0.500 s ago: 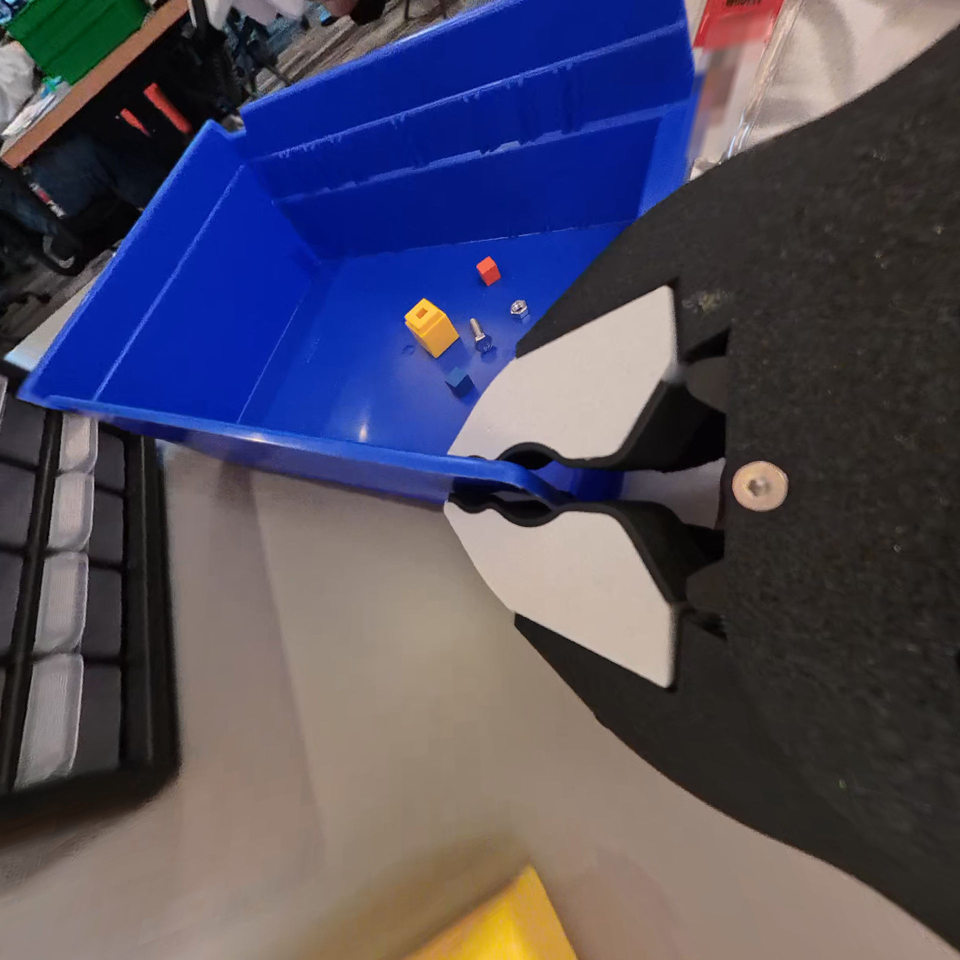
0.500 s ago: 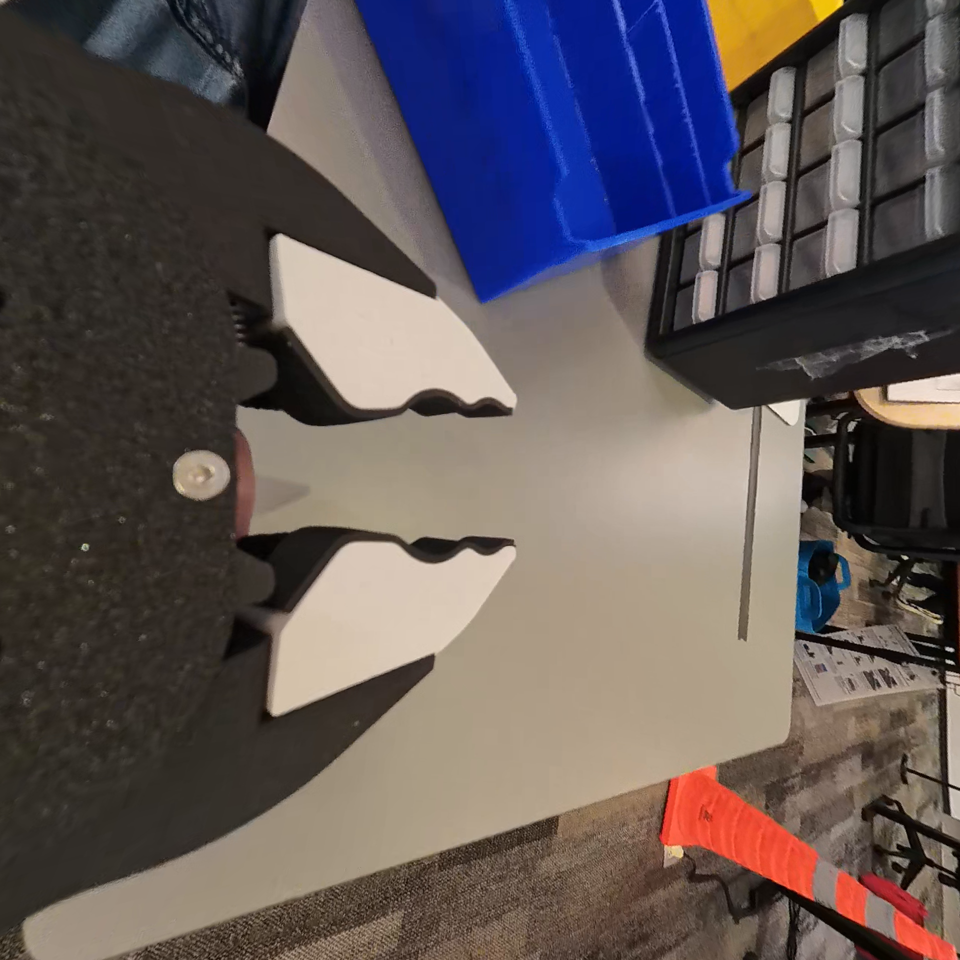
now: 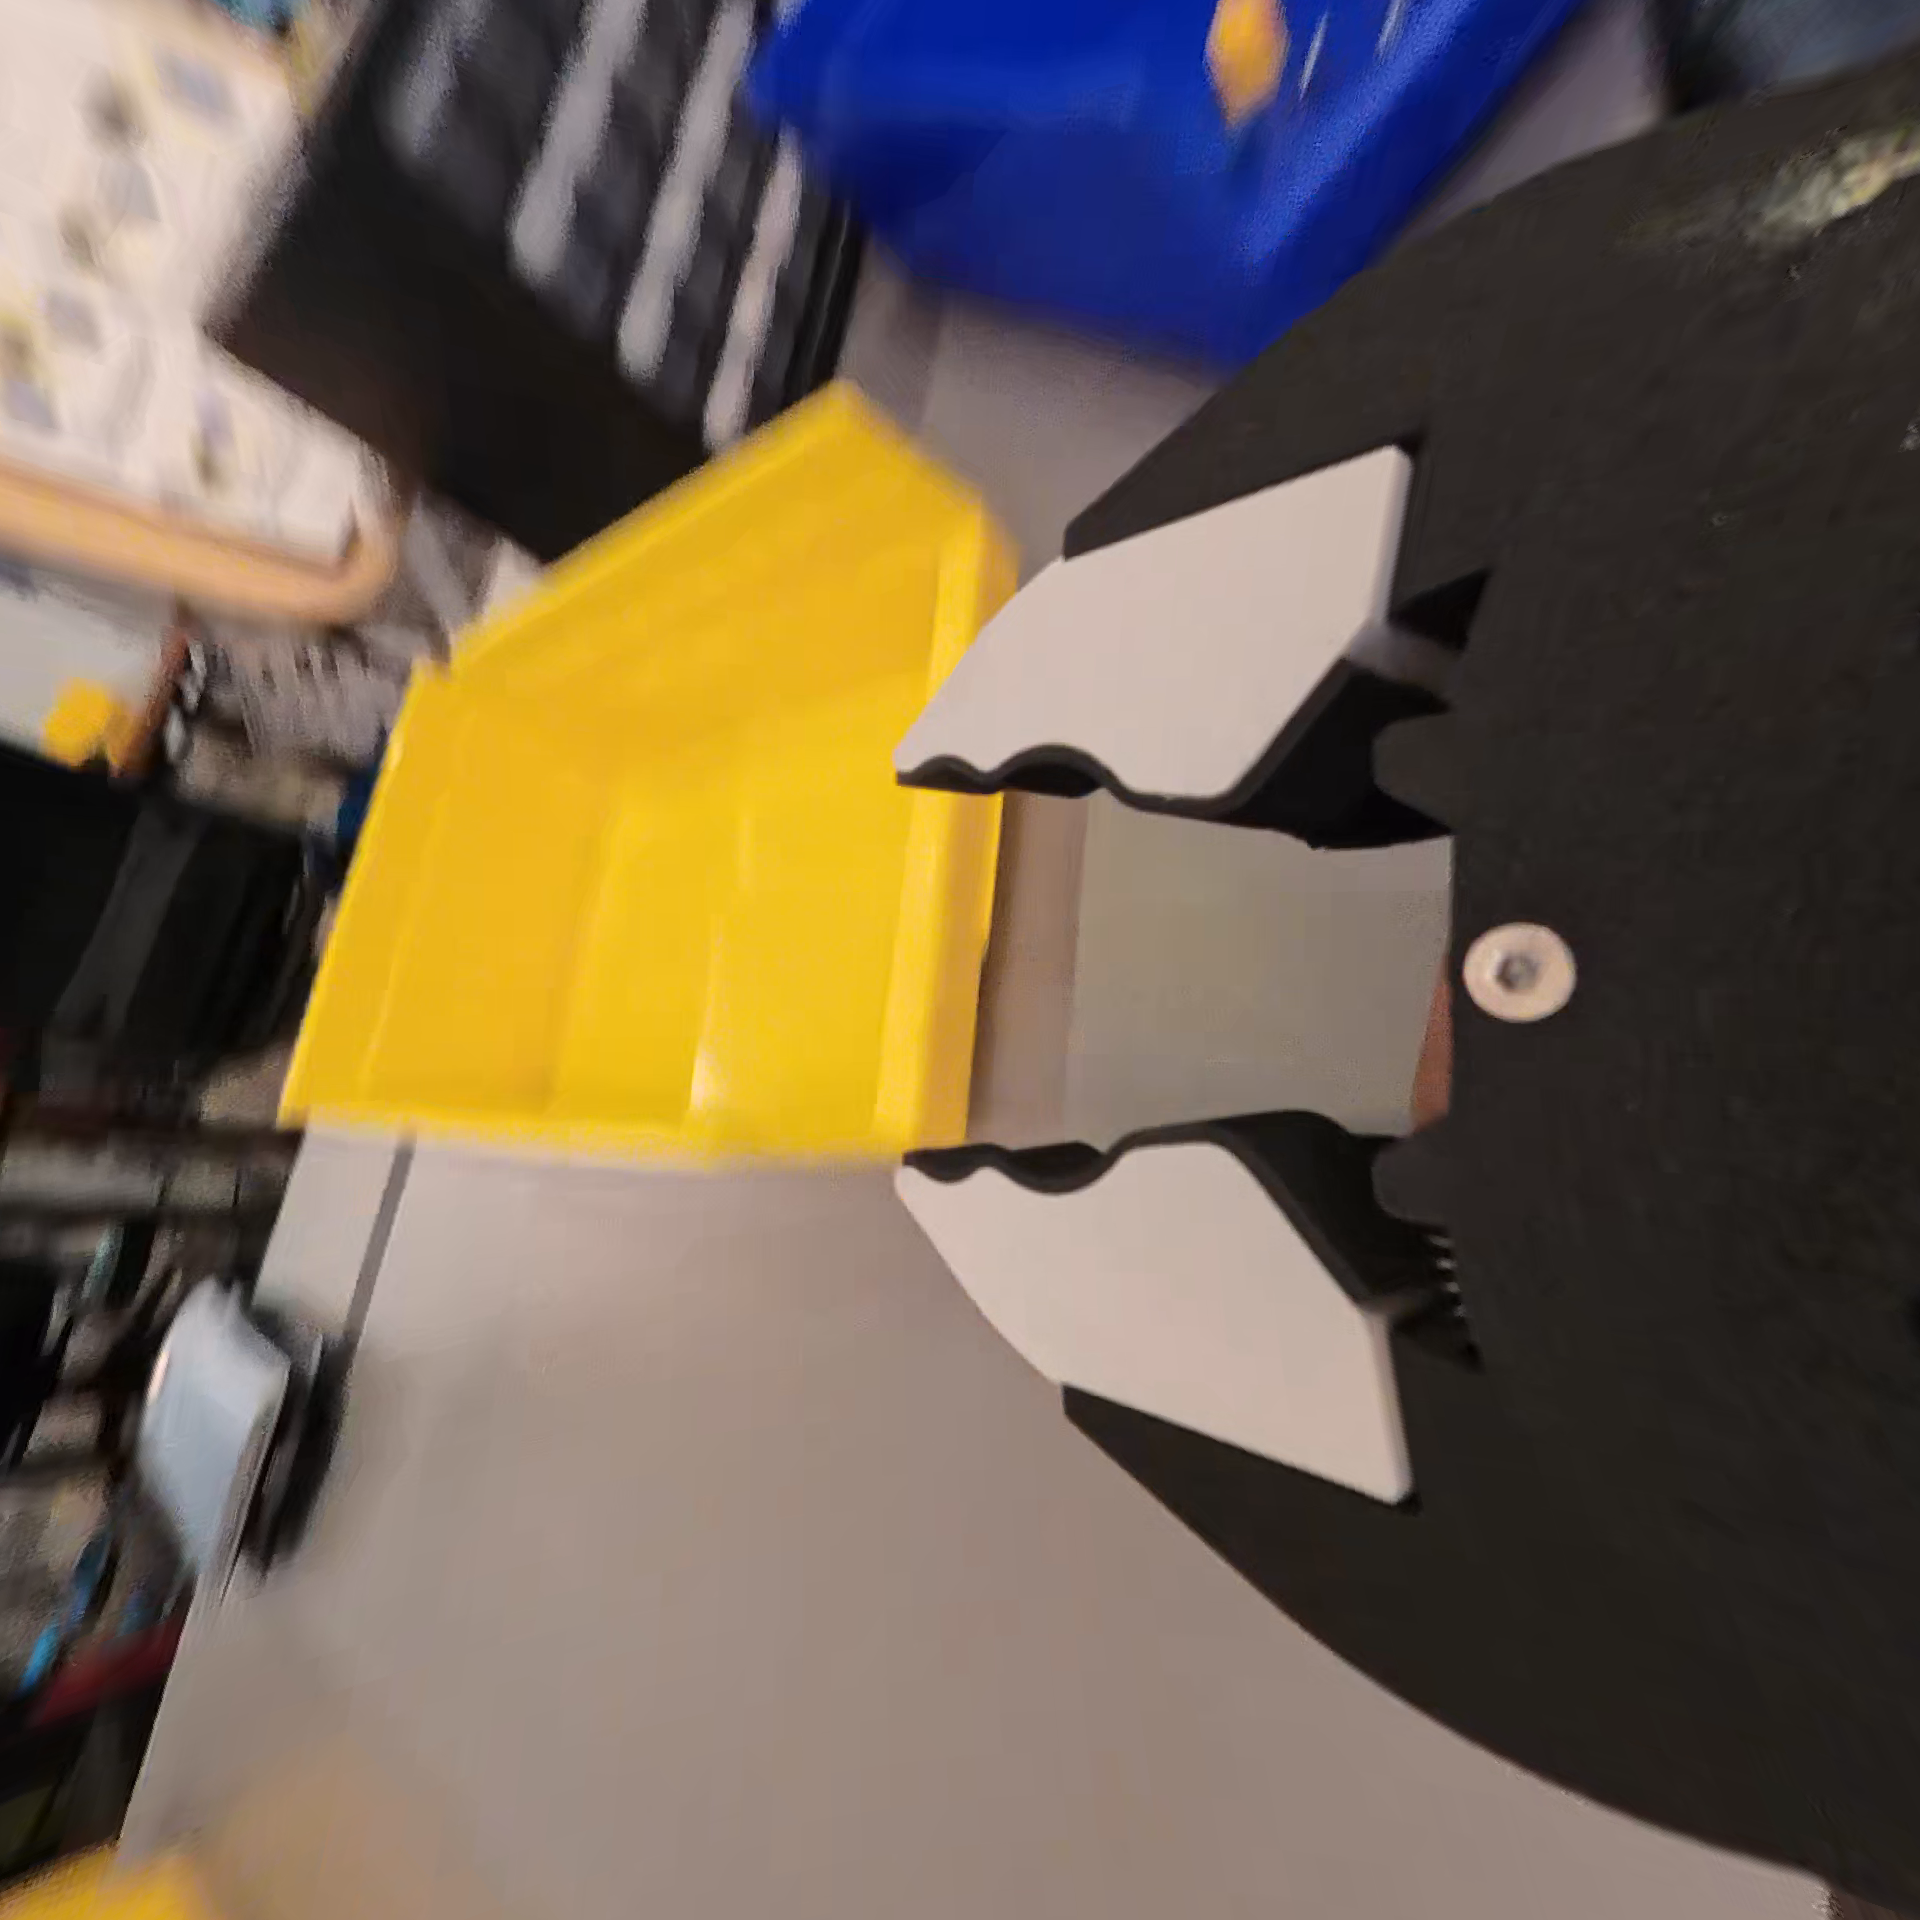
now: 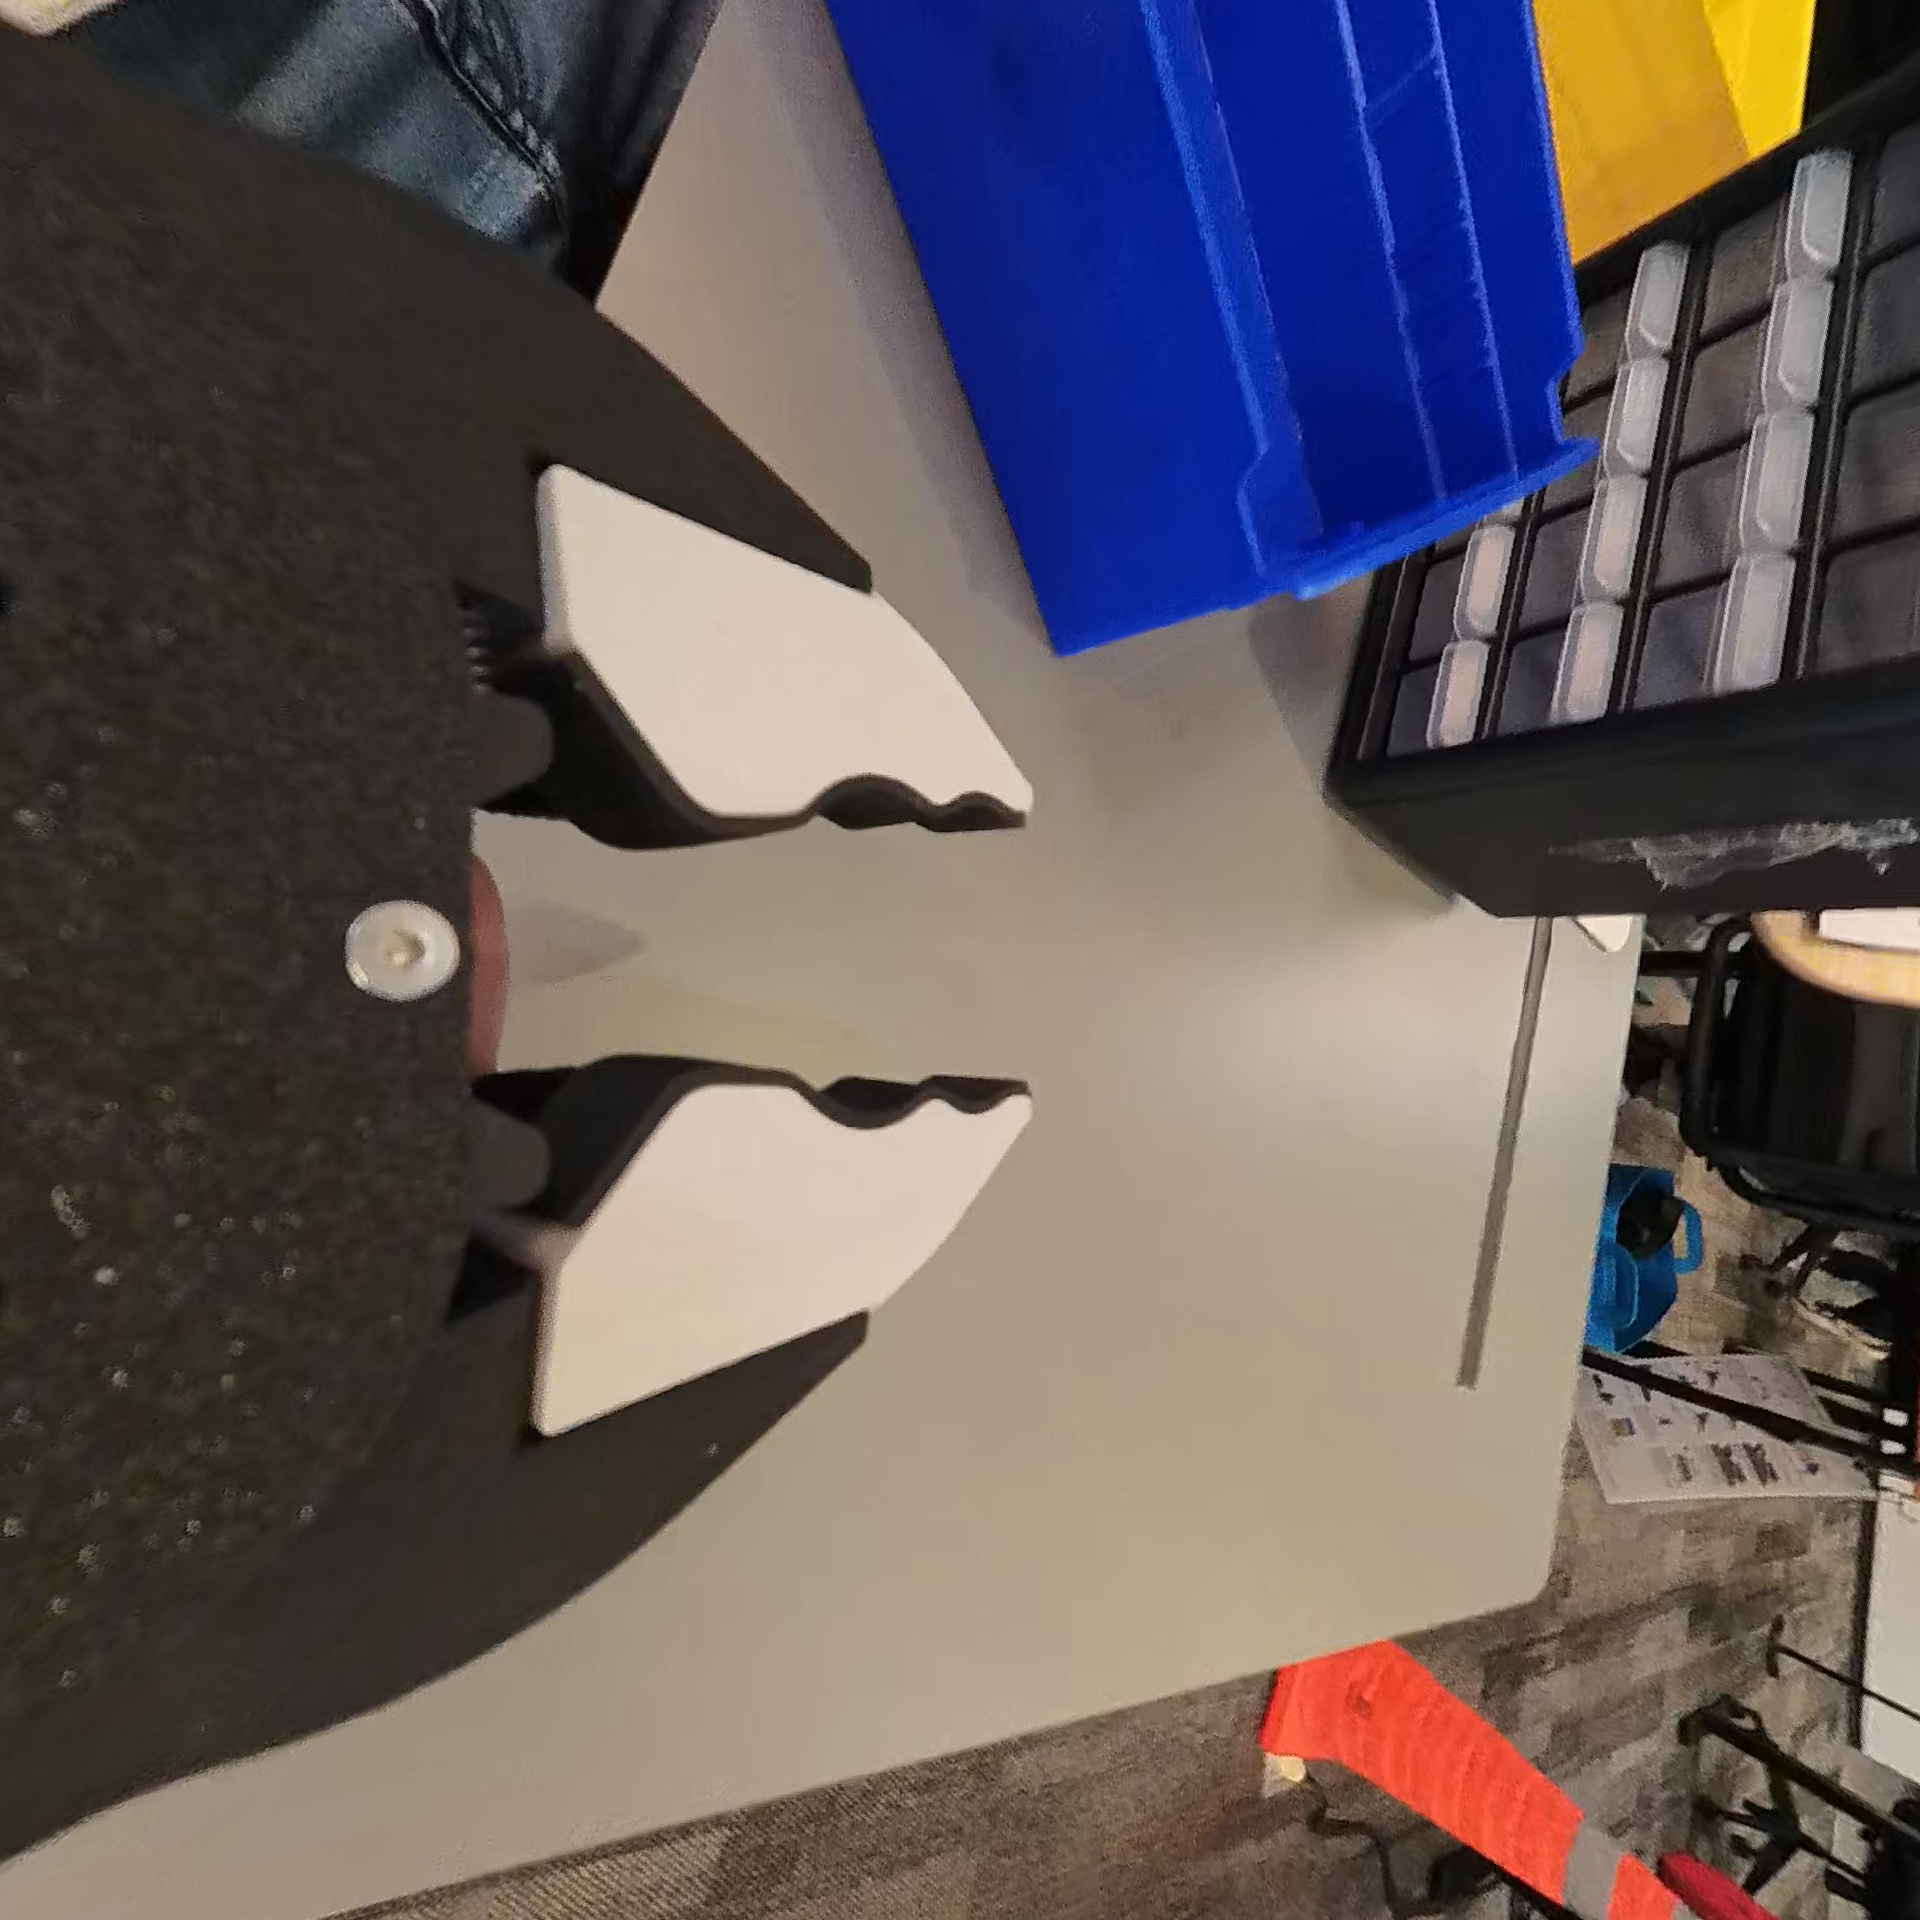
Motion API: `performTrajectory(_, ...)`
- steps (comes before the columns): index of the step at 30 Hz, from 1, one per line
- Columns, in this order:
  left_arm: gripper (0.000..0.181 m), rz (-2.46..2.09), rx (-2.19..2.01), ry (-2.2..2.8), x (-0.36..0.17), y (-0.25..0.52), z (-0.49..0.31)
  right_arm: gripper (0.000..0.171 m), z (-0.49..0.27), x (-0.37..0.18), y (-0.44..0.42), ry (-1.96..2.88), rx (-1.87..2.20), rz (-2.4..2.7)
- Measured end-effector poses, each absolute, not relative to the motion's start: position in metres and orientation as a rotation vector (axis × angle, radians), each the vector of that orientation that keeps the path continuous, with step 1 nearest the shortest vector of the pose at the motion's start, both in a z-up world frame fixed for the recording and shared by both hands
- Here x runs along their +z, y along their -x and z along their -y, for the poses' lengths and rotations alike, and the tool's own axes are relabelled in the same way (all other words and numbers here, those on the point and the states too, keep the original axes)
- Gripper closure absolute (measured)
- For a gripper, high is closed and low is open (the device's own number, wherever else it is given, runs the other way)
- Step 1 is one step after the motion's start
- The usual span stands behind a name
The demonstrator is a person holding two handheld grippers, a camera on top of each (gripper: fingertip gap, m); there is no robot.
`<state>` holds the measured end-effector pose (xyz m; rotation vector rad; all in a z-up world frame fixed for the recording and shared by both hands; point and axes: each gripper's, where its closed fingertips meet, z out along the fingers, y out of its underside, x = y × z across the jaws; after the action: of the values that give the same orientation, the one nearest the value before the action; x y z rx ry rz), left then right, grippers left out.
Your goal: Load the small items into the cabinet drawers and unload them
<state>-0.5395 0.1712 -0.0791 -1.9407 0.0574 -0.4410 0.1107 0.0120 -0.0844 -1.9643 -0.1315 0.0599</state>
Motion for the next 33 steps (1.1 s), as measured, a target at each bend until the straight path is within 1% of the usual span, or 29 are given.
performTrajectory(1,0.114,-0.050,-0.350,1.971,-0.085,0.560,-0.183,0.126,-0.013,-0.080,-0.105,1.951,0.051,0.146)
performTrajectory(3,0.107,-0.079,-0.310,2.060,-0.101,0.572,-0.206,0.127,-0.015,-0.069,-0.083,1.928,0.078,0.177)
performTrajectory(4,0.111,-0.086,-0.295,2.070,-0.104,0.573,-0.219,0.127,-0.015,-0.063,-0.066,1.915,0.108,0.206)
performTrajectory(6,0.131,-0.107,-0.260,2.051,-0.108,0.571,-0.244,0.127,-0.014,-0.048,-0.026,1.879,0.172,0.274)
performTrajectory(8,0.137,-0.133,-0.281,2.134,-0.127,0.563,-0.262,0.127,-0.010,-0.036,0.021,1.848,0.244,0.363)
performTrajectory(9,0.162,-0.163,-0.325,2.165,-0.134,0.554,-0.264,0.127,-0.006,-0.032,0.045,1.836,0.281,0.412)
performTrajectory(10,0.176,-0.164,-0.318,2.155,-0.136,0.553,-0.265,0.127,-0.002,-0.028,0.070,1.828,0.315,0.461)
performTrajectory(13,0.178,-0.116,-0.209,2.125,-0.130,0.559,-0.257,0.127,0.009,-0.025,0.142,1.828,0.416,0.587)
performTrajectory(17,0.178,-0.007,-0.121,2.071,-0.110,0.570,-0.224,0.125,0.011,-0.025,0.240,1.842,0.553,0.671)
performTrajectory(19,0.177,0.038,-0.067,2.038,-0.096,0.579,-0.206,0.120,0.005,-0.019,0.288,1.838,0.581,0.693)
performTrajectory(21,0.176,0.079,-0.013,1.994,-0.080,0.590,-0.191,0.110,-0.010,-0.007,0.331,1.802,0.573,0.676)
performTrajectory(22,0.175,0.101,0.009,1.969,-0.070,0.596,-0.183,0.110,-0.023,-0.006,0.349,1.810,0.536,0.660)
performTrajectory(26,0.175,0.138,0.064,1.905,-0.034,0.613,-0.154,0.116,-0.070,-0.026,0.407,1.948,0.555,0.558)
performTrajectory(27,0.175,0.145,0.068,1.881,-0.024,0.616,-0.148,0.120,-0.079,-0.034,0.415,1.994,0.562,0.520)
performTrajectory(29,0.175,0.151,0.063,1.839,-0.002,0.619,-0.137,0.121,-0.094,-0.047,0.428,2.049,0.579,0.457)
performTrajectory(31,0.175,0.147,0.055,1.799,0.020,0.618,-0.129,0.124,-0.108,-0.048,0.437,2.039,0.592,0.399)
performTrajectory(32,0.175,0.143,0.051,1.778,0.031,0.615,-0.125,0.128,-0.111,-0.046,0.443,2.029,0.639,0.389)
performTrajectory(33,0.175,0.136,0.043,1.757,0.041,0.610,-0.122,0.145,-0.115,-0.042,0.446,2.019,0.655,0.370)
